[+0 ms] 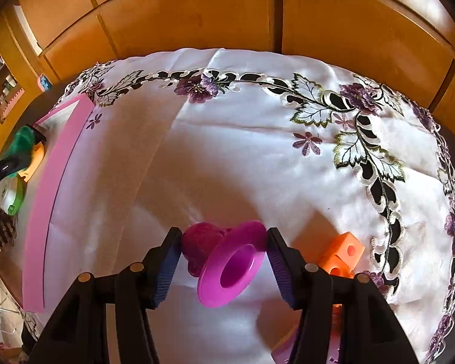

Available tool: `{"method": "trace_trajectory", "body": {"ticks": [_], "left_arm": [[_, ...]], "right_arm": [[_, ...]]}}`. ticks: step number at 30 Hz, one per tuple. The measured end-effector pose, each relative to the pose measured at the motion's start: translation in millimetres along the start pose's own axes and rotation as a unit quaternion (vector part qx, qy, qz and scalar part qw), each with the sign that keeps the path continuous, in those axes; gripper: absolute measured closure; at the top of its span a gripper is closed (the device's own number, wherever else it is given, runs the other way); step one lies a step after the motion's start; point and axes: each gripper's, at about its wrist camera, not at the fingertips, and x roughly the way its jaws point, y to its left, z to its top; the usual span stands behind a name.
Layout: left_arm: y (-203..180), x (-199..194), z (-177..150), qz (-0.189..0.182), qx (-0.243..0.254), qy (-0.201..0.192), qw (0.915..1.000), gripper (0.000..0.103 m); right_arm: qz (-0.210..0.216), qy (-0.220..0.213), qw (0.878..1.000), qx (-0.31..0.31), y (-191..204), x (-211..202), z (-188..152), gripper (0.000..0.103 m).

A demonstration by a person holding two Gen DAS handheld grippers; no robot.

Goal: Organize rigid objects
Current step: 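Carry the green spool into the tray, stand it upright, open the left tool, then lift the magenta cup with the right tool and carry it toward the tray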

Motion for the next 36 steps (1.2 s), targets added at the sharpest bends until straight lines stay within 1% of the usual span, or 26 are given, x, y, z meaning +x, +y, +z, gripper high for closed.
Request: {"method": "trace_trajectory", "body": {"ticks": [2, 3, 4, 6, 7, 9, 11, 14, 16, 19, 23, 28, 33, 36], "left_arm": [[3, 12, 6, -0.002, -0.005, 0.007, 1.0000, 0.027], [2, 15, 8, 0.005, 0.001, 0.001, 1.0000, 0.028], [0, 18, 10, 0.009, 0.006, 0.002, 0.9999, 0.027], [0, 19, 13, 0.001, 0.011, 0.003, 0.9999, 0.026], [0, 20, 14, 0.005, 0.012, 0.004, 0.9999, 0.026], [4, 16, 13, 0.011, 0.007, -0.001, 0.9999, 0.025], [8, 6, 10, 0.018, -0.002, -0.014, 0.9997, 0.024], [13, -18, -1, 0.027, -0.005, -0.045, 0.9986, 0.024], [13, -33, -9, 0.039, 0.001, -0.062, 0.9973, 0.022], [11, -53, -28, 0.048, 0.009, -0.079, 0.9957, 0.022], [1, -72, -59, 0.058, 0.022, -0.085, 0.9945, 0.022], [-12, -96, -84, 0.056, 0.030, -0.100, 0.9930, 0.022], [-23, -110, -98, 0.058, 0.043, -0.111, 0.9912, 0.022], [-25, -115, -104, 0.056, 0.047, -0.109, 0.9913, 0.022]], "right_arm": [[0.001, 0.000, 1.000, 0.000, 0, 0, 0, 0.046], [0.001, 0.000, 1.000, 0.000, -1, 1, 0, 0.046], [0.002, 0.000, 1.000, 0.000, 0, 1, 0, 0.046], [0.001, 0.000, 1.000, -0.002, 0, 1, 0, 0.046], [0.001, 0.000, 1.000, -0.002, 0, 1, 0, 0.046], [0.002, 0.000, 1.000, -0.002, 0, 1, 0, 0.046], [0.001, 0.000, 1.000, -0.003, 0, 2, 0, 0.046], [-0.006, 0.002, 1.000, -0.008, 1, 3, 0, 0.046], [-0.011, 0.003, 1.000, -0.014, 3, 4, 0, 0.046], [-0.013, 0.002, 1.000, -0.017, 4, 5, 0, 0.046], [-0.013, 0.003, 1.000, -0.017, 4, 6, 0, 0.046], [-0.018, 0.002, 1.000, -0.020, 6, 6, -1, 0.046], [-0.019, 0.005, 1.000, -0.024, 6, 7, -2, 0.046], [-0.016, 0.004, 1.000, -0.022, 6, 6, -2, 0.046]]}}
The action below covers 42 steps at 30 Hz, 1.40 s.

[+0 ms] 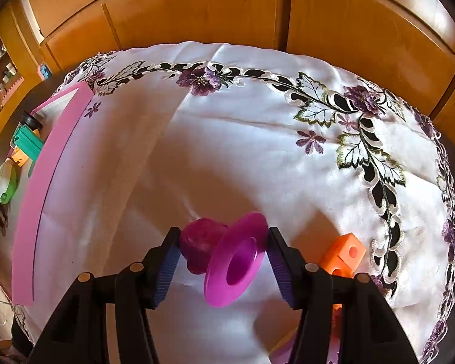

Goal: Organize rigid objects
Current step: 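Lift the magenta cup with the right tool and carry it toward the tray, then lower the magenta cup into the tray beside the green spool, open right tool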

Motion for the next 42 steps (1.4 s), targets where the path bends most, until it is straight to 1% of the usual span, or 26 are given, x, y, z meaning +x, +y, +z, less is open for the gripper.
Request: {"method": "trace_trajectory", "body": {"ticks": [5, 10, 18, 24, 29, 32, 34, 37, 40, 42], "left_arm": [[2, -5, -3, 0.001, -0.006, 0.003, 1.0000, 0.022], [2, -7, -7, 0.002, -0.009, 0.006, 0.9999, 0.022], [7, -9, -11, 0.004, -0.014, 0.005, 0.9999, 0.022], [17, -10, -13, 0.006, -0.022, 0.007, 0.9997, 0.022], [26, -12, -15, 0.008, -0.034, 0.005, 0.9994, 0.022], [35, -15, -17, 0.009, -0.039, 0.001, 0.9992, 0.022], [41, -16, -18, 0.013, -0.043, 0.000, 0.9990, 0.022], [57, -15, -22, 0.018, -0.062, 0.003, 0.9979, 0.022], [72, -14, -25, 0.026, -0.079, 0.005, 0.9965, 0.022], [83, -15, -28, 0.032, -0.090, 0.005, 0.9955, 0.022]], "right_arm": [[-0.009, -0.003, 1.000, -0.013, 3, 1, -2, 0.046], [-0.003, -0.004, 1.000, -0.012, 2, 1, -3, 0.046], [-0.016, -0.008, 1.000, -0.023, 6, 1, -4, 0.046], [-0.008, -0.010, 1.000, -0.018, 2, 0, -2, 0.046], [-0.007, -0.023, 1.000, 0.002, -5, -5, -1, 0.046], [-0.013, -0.037, 0.999, 0.002, 0, -15, 1, 0.046], [-0.007, -0.051, 0.999, -0.004, 9, -27, 2, 0.046], [0.025, -0.071, 0.997, -0.025, 40, -44, 2, 0.046], [0.059, -0.084, 0.992, -0.072, 86, -57, -3, 0.046], [0.082, -0.088, 0.986, -0.111, 122, -64, -6, 0.046]]}}
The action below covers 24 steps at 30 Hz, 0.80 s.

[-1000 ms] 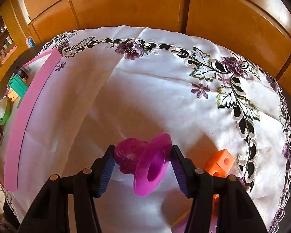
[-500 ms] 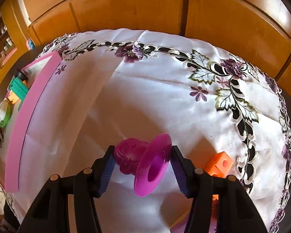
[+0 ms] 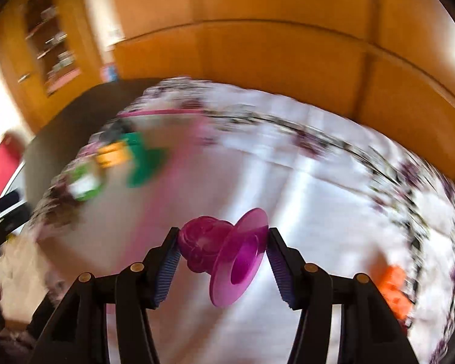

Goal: Organize rigid objects
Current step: 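Lower the magenta cup into the tray beside the green spool, open right tool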

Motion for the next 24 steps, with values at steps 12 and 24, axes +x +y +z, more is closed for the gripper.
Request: {"method": "trace_trajectory", "body": {"ticks": [12, 24], "left_arm": [[46, 1, -9, 0.013, -0.047, 0.008, 0.9988, 0.022], [51, 6, -11, 0.005, -0.052, 0.011, 0.9986, 0.022]], "right_arm": [[0.045, 0.054, 0.993, -0.094, 108, 75, 34, 0.046], [0.002, 0.064, 0.997, -0.052, 93, 118, 56, 0.030]]}}
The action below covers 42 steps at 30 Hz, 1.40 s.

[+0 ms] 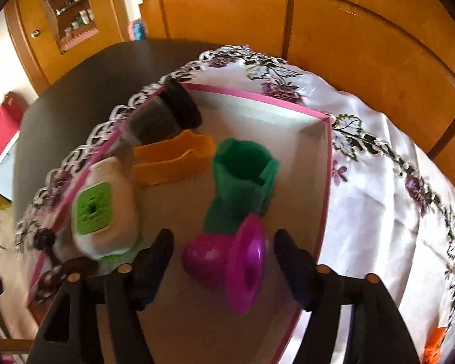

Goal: Organize rigid objects
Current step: 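Lower the magenta cup into the tray beside the green spool, open right tool, then move both tools back toward the orange blocks and purple oval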

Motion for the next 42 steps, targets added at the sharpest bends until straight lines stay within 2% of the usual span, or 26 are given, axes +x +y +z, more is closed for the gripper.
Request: {"method": "trace_trajectory", "body": {"ticks": [17, 27, 35, 42], "left_arm": [[-17, -11, -3, 0.000, 0.024, -0.011, 0.9996, 0.022], [-30, -16, -6, -0.006, 0.043, -0.014, 0.9990, 0.022], [-40, -17, -7, -0.010, 0.060, -0.013, 0.9981, 0.022], [-56, -16, -7, -0.024, 0.082, -0.009, 0.9963, 0.022]], "right_arm": [[0.018, -0.056, 0.998, 0.038, 1, -57, -36, 0.027], [0.004, -0.078, 0.995, 0.059, -17, -89, -59, 0.027], [-0.024, -0.087, 0.992, 0.092, -62, -118, -86, 0.027], [-0.089, -0.114, 0.975, 0.167, -140, -162, -115, 0.027]]}}
